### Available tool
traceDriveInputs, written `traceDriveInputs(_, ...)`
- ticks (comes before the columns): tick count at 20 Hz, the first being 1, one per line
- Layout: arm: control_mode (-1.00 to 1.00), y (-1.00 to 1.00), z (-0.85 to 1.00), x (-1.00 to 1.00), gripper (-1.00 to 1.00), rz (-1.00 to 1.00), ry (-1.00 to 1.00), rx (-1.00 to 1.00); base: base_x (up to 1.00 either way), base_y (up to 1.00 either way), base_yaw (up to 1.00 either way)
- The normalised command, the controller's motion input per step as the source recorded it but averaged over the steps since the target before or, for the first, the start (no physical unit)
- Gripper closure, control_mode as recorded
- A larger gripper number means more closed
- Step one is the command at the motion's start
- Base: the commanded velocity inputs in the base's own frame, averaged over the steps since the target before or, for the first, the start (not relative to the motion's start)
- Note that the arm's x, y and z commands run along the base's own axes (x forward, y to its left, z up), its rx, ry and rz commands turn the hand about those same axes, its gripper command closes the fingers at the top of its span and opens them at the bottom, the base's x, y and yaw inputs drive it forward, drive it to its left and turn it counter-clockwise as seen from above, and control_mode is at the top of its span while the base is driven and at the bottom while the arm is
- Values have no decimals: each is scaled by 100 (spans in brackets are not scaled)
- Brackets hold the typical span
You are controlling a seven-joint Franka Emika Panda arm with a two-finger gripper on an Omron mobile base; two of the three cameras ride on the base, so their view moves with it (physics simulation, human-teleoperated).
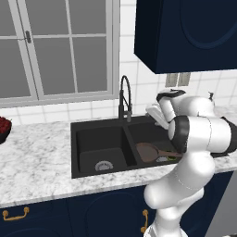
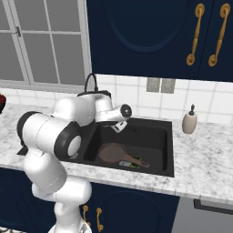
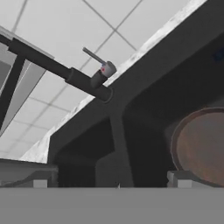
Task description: Pick the pan and sponge and place them into the sink. Then turn on the water.
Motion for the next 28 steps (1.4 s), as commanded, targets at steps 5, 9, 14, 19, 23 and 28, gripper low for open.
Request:
traceDriveInputs(5,-100,6,0,29,-100,0,-12,13,0,0,0)
traceDriveInputs(9,-100,11,0,36,-100,0,-3,4,0,0,0)
traceDriveInputs(14,-100,15,0,30,-100,0,0,0,0,0,0)
traceDriveInputs(19,-100,1,0,35,-100,0,0,1,0,0,0)
traceDriveInputs(23,-100,0,0,36,-100,0,0,1,0,0,0)
traceDriveInputs(28,-100,2,0,34,-100,0,0,0,0,0,0)
